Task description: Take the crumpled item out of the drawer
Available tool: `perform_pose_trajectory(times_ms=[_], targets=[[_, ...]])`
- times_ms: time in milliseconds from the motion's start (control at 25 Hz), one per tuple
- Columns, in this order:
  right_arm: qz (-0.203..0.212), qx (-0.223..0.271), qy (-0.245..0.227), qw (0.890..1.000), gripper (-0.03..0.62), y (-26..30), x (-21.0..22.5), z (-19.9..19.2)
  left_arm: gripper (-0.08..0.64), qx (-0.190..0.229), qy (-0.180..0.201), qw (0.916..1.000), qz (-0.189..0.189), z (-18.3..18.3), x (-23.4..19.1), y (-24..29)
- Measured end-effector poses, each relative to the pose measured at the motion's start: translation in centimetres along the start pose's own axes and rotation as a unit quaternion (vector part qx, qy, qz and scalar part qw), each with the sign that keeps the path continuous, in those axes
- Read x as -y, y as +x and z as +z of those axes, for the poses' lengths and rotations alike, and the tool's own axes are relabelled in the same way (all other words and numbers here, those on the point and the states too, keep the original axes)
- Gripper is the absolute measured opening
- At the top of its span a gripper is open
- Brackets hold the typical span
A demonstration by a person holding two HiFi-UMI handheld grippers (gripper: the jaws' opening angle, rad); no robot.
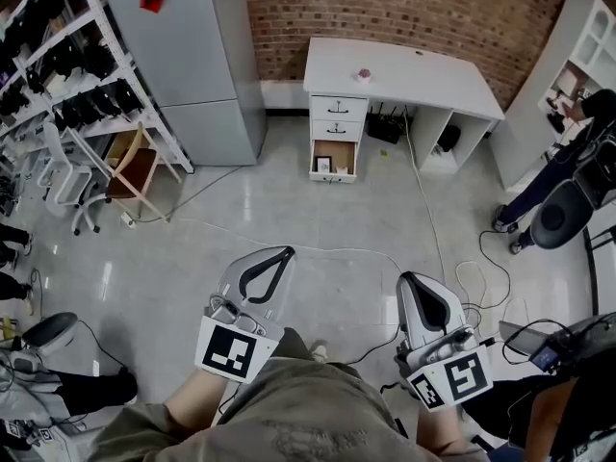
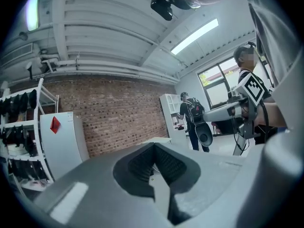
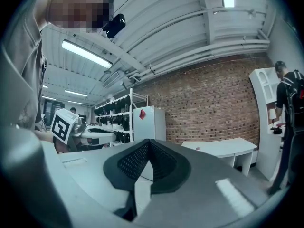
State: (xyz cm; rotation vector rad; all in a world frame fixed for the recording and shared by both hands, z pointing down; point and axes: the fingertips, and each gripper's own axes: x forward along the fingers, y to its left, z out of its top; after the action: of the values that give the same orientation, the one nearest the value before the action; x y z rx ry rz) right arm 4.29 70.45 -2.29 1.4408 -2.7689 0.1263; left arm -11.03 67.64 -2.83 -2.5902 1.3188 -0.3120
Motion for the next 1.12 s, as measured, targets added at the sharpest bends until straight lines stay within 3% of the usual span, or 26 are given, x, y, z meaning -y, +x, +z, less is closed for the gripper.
perform_pose_trajectory(times_ms=[80, 160, 360, 840, 1120], targets=[[0.001, -0.005, -0.001, 1.000, 0.028, -0.5, 0.4, -0.4, 0.003, 0.006, -0.017, 0.9998, 0.010, 0.1, 0.4, 0.1], [-0.002, -0.010, 0.000, 1.000, 0.028, -1.1, 0.8, -0.9, 0.117, 0.009, -0.034, 0.9992, 0.019, 0.0, 0.7, 0.3], [-0.005, -0.017, 0.001, 1.000, 0.028, -1.3, 1.9, -1.5, 0.181, 0.014, -0.045, 0.9981, 0.040, 0.2, 0.0, 0.7], [-0.009, -0.033, 0.001, 0.999, 0.028, 2.5, 5.6, -2.3, 0.187, 0.008, -0.046, 0.9983, 0.037, -1.4, -2.4, 5.8], [-0.008, -0.039, 0.011, 0.999, 0.028, 7.5, 8.3, -2.7, 0.187, -0.003, -0.042, 0.9987, 0.030, -2.9, -5.6, 10.3]])
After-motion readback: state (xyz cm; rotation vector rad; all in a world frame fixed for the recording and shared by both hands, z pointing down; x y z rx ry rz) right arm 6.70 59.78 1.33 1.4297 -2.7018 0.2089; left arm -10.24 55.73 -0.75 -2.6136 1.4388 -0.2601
